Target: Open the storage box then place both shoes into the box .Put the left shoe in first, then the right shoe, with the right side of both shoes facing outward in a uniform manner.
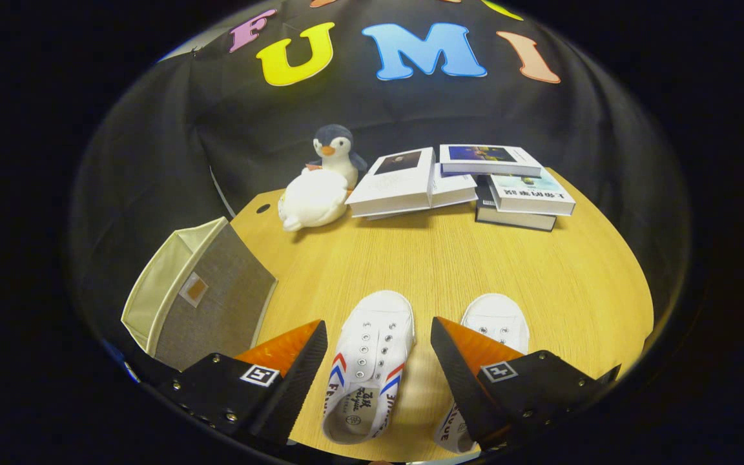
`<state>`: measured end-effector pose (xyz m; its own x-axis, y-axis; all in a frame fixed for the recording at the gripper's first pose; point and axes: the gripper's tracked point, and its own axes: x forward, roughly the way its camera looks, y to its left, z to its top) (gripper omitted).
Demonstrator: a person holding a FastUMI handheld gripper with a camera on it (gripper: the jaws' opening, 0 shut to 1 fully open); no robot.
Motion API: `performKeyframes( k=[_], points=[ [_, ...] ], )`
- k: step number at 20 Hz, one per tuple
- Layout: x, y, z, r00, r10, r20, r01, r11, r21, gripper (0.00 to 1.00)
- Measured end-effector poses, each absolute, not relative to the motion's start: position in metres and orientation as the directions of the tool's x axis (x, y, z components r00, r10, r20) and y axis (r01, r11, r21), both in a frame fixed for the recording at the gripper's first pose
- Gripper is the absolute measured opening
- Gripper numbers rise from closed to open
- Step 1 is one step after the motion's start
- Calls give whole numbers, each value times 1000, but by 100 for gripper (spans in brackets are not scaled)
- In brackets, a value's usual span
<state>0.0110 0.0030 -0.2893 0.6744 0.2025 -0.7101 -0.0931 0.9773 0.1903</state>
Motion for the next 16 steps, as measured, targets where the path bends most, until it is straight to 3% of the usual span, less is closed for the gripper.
performKeyframes(
  k=[11, 13, 16],
  points=[
    [-3, -9, -348, 565, 151, -811, -35, 987, 160, 97],
    [-3, -6, -351, 550, 151, -822, -28, 986, 162, 84],
    [-3, 1, -356, 526, 163, -835, -35, 985, 170, 84]
  ],
)
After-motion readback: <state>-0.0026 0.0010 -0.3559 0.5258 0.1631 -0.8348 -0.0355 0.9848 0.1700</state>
